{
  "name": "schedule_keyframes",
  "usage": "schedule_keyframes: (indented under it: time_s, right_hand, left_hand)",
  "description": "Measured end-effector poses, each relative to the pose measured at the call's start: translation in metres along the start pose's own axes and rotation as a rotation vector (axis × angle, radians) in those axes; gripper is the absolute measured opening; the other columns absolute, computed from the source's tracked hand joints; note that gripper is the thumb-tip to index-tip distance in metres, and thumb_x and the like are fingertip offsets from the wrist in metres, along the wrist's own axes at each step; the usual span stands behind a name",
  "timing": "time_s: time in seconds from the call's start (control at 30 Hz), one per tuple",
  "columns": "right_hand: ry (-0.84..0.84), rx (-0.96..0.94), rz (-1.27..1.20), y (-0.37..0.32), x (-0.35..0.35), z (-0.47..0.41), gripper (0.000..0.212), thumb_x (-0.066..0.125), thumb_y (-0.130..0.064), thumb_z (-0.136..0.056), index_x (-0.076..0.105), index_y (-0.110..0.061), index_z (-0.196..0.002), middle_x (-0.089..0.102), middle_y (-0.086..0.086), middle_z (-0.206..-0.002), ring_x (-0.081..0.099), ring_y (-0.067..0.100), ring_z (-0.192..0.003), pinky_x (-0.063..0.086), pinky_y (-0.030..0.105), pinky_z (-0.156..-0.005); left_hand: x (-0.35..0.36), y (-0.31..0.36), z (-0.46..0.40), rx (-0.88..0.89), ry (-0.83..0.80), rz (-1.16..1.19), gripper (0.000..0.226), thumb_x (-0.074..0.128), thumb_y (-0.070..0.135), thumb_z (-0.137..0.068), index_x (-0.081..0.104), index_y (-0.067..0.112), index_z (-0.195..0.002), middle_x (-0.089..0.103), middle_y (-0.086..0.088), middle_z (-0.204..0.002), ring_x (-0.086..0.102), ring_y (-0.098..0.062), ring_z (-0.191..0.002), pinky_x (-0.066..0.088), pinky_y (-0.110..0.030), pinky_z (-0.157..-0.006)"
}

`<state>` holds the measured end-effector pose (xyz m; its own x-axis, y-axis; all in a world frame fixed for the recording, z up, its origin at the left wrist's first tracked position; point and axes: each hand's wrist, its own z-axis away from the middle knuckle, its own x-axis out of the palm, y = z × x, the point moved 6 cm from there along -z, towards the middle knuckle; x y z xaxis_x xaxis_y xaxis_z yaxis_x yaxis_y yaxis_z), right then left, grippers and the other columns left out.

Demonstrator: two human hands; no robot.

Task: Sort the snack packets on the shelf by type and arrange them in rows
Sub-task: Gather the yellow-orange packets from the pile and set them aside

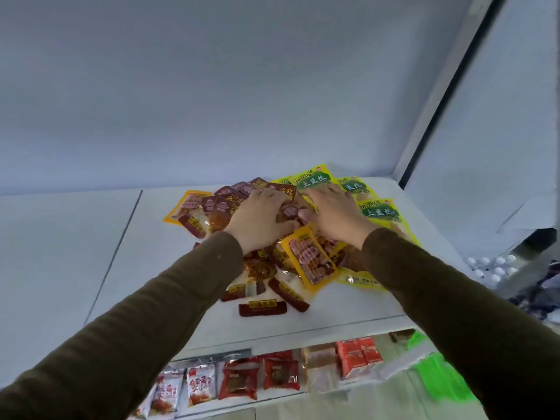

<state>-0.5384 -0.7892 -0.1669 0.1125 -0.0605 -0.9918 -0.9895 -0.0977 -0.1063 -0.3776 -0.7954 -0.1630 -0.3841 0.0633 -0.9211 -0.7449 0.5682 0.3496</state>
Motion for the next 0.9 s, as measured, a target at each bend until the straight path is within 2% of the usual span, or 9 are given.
schedule_keyframes:
  time_s: [0.1,0.17,0.3,0.43,0.5,0.6,0.77,0.83,0.9]
  right_hand:
    - [-0.214,-0.107,-0.021,0.034,0.006,0.004,0.068,0.048,-0.058,-0.101,0.028,-0.030,-0.159,0.028,0.008,-0.166,0.012,0.027,-0.156,0.021,0.057,-0.122]
    - [-0.300,-0.173,-0.006,0.051,0.007,0.005,0.077,0.051,-0.063,-0.097,0.023,-0.033,-0.161,0.021,0.002,-0.169,0.005,0.023,-0.157,0.017,0.057,-0.123]
    - [-0.418,-0.226,0.024,0.068,0.015,0.006,0.098,0.060,-0.072,-0.086,0.015,-0.033,-0.163,0.018,-0.001,-0.170,0.009,0.031,-0.157,0.017,0.054,-0.122]
    - [-0.382,-0.274,0.051,0.068,0.021,0.002,0.105,0.067,-0.072,-0.080,0.020,-0.028,-0.163,0.025,0.005,-0.166,0.011,0.032,-0.155,0.020,0.053,-0.123]
    - [-0.344,-0.294,0.047,0.065,0.019,-0.002,0.102,0.071,-0.071,-0.077,0.033,-0.023,-0.158,0.032,0.009,-0.159,0.012,0.031,-0.153,0.027,0.053,-0.119]
    - [-0.279,-0.335,0.086,0.059,0.014,-0.007,0.090,0.075,-0.069,-0.073,0.051,-0.017,-0.141,0.045,0.010,-0.143,0.026,0.031,-0.141,0.038,0.045,-0.108]
    - [-0.300,-0.292,-0.104,0.056,0.014,-0.008,0.077,0.079,-0.056,-0.079,0.049,-0.017,-0.138,0.056,0.007,-0.139,0.052,0.028,-0.124,0.035,0.034,-0.084]
    - [-0.279,-0.246,-0.205,0.057,0.011,-0.012,0.076,0.081,-0.052,-0.080,0.049,-0.020,-0.141,0.055,0.009,-0.139,0.055,0.029,-0.119,0.040,0.034,-0.083]
    - [-0.256,-0.197,-0.343,0.060,0.008,-0.016,0.077,0.082,-0.046,-0.082,0.047,-0.021,-0.146,0.056,0.009,-0.143,0.057,0.029,-0.123,0.041,0.033,-0.087]
  left_hand:
    - [0.018,0.021,-0.002,-0.057,-0.056,-0.041,0.072,0.061,0.063,-0.089,0.049,0.019,-0.145,0.049,-0.006,-0.148,0.034,-0.028,-0.140,0.032,-0.046,-0.115]
    - [0.026,0.029,0.001,-0.104,-0.094,-0.039,0.078,0.061,0.068,-0.086,0.047,0.019,-0.147,0.045,-0.005,-0.150,0.032,-0.026,-0.142,0.031,-0.045,-0.116]
    - [0.039,0.039,0.010,-0.193,-0.199,-0.140,0.093,0.061,0.077,-0.079,0.042,0.020,-0.150,0.041,-0.002,-0.151,0.029,-0.024,-0.142,0.029,-0.047,-0.117]
    - [0.044,0.042,0.015,-0.268,-0.209,-0.164,0.093,0.072,0.072,-0.073,0.044,0.018,-0.143,0.043,-0.002,-0.140,0.034,-0.025,-0.131,0.037,-0.044,-0.109]
    - [0.041,0.043,0.014,-0.280,-0.167,-0.186,0.085,0.075,0.070,-0.070,0.048,0.017,-0.130,0.044,-0.001,-0.130,0.036,-0.024,-0.122,0.039,-0.042,-0.102]
    - [0.040,0.043,0.014,-0.305,-0.113,-0.170,0.074,0.080,0.066,-0.068,0.047,0.018,-0.113,0.042,0.000,-0.118,0.034,-0.021,-0.108,0.041,-0.040,-0.094]
    - [0.035,0.039,0.015,-0.335,-0.032,0.098,0.061,0.088,0.038,-0.071,0.041,0.020,-0.105,0.046,0.000,-0.108,0.043,-0.025,-0.096,0.045,-0.038,-0.079]
    - [0.030,0.036,0.017,-0.363,0.021,0.254,0.059,0.088,0.028,-0.074,0.040,0.020,-0.107,0.051,-0.005,-0.108,0.052,-0.028,-0.087,0.053,-0.047,-0.074]
    - [0.026,0.029,0.019,-0.399,0.062,0.363,0.056,0.086,0.021,-0.078,0.039,0.023,-0.110,0.059,-0.013,-0.105,0.059,-0.029,-0.078,0.056,-0.051,-0.074]
